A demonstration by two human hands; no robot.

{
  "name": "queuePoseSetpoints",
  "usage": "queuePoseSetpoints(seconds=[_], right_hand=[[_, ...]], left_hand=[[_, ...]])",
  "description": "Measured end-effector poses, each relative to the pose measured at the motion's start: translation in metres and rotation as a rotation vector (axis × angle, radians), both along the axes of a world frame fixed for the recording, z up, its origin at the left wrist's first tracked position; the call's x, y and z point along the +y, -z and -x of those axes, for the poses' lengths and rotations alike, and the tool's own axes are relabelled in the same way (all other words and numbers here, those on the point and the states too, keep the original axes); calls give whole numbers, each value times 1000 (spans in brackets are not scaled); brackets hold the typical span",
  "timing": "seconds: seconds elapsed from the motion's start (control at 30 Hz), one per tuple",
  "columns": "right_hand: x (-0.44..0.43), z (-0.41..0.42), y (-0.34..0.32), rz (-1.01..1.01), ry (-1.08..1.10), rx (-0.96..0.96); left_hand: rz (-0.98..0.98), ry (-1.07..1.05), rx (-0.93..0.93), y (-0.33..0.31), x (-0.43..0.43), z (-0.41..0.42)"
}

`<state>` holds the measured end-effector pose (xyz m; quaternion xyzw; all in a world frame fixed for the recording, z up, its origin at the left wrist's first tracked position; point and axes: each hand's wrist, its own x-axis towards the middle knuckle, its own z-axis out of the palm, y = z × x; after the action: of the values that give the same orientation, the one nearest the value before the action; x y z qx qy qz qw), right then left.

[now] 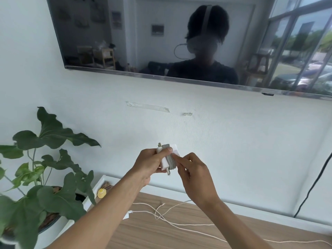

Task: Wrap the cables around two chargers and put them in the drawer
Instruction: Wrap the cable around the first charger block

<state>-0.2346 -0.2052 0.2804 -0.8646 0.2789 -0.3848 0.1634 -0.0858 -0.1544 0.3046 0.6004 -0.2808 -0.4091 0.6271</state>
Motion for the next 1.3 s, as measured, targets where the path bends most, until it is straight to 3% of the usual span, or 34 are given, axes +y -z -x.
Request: queuePoseSetpoints(seconds=[0.13, 0.3, 0.57, 0.8, 1.1, 1.3], right_hand=[[10, 1, 10, -86, -27, -167], [13, 0, 17, -425, -35, -369], [17, -4, 13, -685, -107, -467], [23, -4, 14, -753, -113, -520], [40, -22, 13, -673, -88, -502], [46, -29, 16, -643, -73, -502]], left_hand=[[24, -87, 33, 0, 2, -5], [74, -64, 121, -5, 7, -5], [173, 83, 223, -2, 13, -5], [213, 146, 212, -1, 14, 0], [213, -260, 301, -3, -3, 18], [235, -344, 333, -7, -7, 18]])
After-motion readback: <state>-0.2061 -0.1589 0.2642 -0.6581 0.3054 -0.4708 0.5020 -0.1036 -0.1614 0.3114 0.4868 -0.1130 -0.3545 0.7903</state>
